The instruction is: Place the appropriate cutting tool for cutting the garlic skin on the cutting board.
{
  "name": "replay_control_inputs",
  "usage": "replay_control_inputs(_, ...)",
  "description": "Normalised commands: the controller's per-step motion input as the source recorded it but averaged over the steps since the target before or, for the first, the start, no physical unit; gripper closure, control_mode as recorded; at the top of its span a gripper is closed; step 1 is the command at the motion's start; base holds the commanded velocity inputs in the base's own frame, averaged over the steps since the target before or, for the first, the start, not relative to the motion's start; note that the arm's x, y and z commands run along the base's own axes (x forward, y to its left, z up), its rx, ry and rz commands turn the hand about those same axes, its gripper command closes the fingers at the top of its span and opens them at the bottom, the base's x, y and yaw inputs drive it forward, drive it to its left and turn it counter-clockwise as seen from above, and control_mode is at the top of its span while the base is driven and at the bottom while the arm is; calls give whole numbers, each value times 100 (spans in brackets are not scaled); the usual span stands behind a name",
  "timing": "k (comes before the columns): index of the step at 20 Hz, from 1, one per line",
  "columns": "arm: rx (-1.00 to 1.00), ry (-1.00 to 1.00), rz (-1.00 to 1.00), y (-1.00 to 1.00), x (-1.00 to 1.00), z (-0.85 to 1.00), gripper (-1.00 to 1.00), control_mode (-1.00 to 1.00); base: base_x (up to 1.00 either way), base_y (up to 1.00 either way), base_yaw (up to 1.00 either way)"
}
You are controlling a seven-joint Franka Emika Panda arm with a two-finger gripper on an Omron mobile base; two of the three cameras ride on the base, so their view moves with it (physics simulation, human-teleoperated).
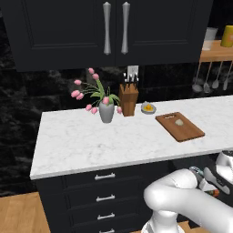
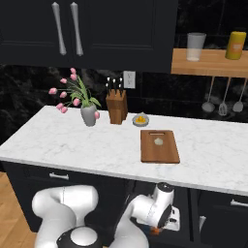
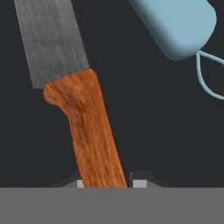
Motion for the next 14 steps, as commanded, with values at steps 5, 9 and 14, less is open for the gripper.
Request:
replay_control_inputs(5,0,-1,4,2,-90,97,100,-100,0,0,0)
replay_control_inputs(9,0,0,7,12,-72,100,100,-100,0,0,0)
replay_control_inputs(14,2,0,11,9,-87,100,100,-100,0,0,0)
